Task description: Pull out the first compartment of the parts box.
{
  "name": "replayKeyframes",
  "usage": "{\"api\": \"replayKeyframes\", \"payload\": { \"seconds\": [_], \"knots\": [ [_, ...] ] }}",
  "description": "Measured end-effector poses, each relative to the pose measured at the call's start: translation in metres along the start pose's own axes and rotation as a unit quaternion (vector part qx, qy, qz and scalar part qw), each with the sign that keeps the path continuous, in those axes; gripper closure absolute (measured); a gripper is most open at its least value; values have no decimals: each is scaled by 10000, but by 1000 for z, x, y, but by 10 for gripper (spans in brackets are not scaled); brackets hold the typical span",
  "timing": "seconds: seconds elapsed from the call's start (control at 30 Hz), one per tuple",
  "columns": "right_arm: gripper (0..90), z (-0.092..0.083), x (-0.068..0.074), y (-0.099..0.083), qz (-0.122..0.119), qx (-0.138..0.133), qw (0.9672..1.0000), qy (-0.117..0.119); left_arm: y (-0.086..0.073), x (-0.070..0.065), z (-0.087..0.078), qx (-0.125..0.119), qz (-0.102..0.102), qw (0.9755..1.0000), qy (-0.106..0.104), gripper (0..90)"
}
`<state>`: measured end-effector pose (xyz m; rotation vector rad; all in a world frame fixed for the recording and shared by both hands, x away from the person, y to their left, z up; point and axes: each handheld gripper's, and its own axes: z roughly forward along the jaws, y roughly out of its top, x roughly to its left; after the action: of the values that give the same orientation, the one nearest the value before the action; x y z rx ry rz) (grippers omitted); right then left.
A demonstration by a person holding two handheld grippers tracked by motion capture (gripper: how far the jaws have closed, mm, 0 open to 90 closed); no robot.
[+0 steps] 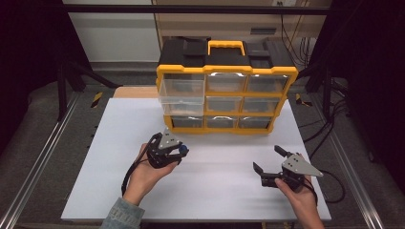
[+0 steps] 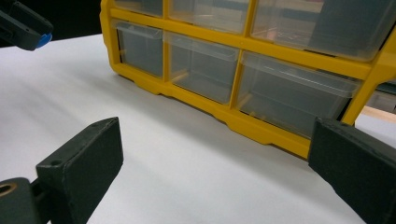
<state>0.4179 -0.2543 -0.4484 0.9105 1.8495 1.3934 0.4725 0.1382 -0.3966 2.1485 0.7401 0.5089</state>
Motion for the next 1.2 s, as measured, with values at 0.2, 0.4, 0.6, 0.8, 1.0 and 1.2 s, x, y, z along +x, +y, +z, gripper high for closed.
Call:
{"api": "replayKeyframes", "payload": {
  "seconds": [0.2,0.4,0.6,0.8,1.0,1.2],
  "knots": [
    [45,-4,-6,1,75,-171,9998,-72,0,9,-9,-90,-82,9999,94,619],
    [44,-9,-13,-1,188,-254,9994,-165,-1,17,-17,-156,-147,9996,186,620],
    [44,-9,-14,-1,49,-190,9996,-220,-1,25,-27,-226,-195,9991,297,620],
    [44,-9,-12,-2,-32,-144,9996,-228,0,29,-34,-382,-300,9982,363,620],
    [44,-9,-12,-2,-32,-144,9996,-221,1,30,-38,-403,-281,9980,402,620],
    [43,-10,-13,-1,13,-149,9996,-225,3,30,-43,-480,-279,9975,444,620]
  ]
}}
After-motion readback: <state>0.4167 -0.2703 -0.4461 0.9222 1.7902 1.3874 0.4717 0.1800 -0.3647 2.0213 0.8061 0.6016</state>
